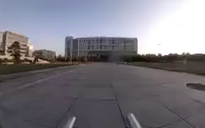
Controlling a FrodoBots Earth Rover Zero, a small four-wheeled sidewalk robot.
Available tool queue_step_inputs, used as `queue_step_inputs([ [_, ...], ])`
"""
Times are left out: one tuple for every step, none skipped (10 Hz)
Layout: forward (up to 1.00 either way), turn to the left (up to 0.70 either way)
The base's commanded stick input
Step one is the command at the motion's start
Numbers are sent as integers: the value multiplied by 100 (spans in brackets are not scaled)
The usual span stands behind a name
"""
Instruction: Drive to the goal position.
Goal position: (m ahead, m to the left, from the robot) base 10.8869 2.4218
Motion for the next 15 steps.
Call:
queue_step_inputs([
  [70, 0],
  [70, 0],
  [69, 0],
  [55, 0],
  [45, 0],
  [45, 0],
  [45, 0],
  [45, 0],
  [45, 0],
  [45, 0],
  [57, 0],
  [70, 0],
  [50, 0],
  [45, 0],
  [45, 0],
])
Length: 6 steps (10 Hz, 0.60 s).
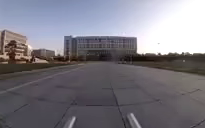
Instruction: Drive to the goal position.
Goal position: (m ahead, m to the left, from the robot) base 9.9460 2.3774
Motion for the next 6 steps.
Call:
queue_step_inputs([
  [45, 0],
  [45, 0],
  [45, 0],
  [45, 0],
  [45, 0],
  [52, 0],
])
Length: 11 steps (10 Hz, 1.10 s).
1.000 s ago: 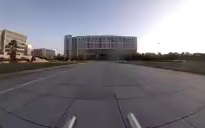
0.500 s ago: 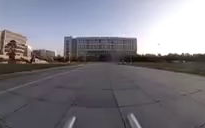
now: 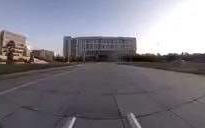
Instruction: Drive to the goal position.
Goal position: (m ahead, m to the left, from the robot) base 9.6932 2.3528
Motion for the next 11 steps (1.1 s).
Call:
queue_step_inputs([
  [68, 0],
  [70, 0],
  [70, 0],
  [70, 0],
  [70, 0],
  [70, 0],
  [70, 0],
  [70, 0],
  [70, 0],
  [70, 0],
  [70, 0],
])
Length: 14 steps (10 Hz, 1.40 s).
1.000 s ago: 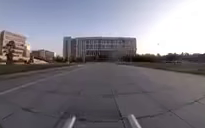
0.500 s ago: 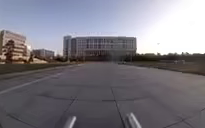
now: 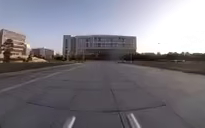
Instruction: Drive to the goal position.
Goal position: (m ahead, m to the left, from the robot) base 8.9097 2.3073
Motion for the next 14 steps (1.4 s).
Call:
queue_step_inputs([
  [70, 0],
  [70, 0],
  [70, 0],
  [70, 0],
  [70, 0],
  [70, 0],
  [70, 2],
  [70, 10],
  [70, 14],
  [70, 14],
  [70, 14],
  [70, 14],
  [70, 14],
  [70, 14],
])
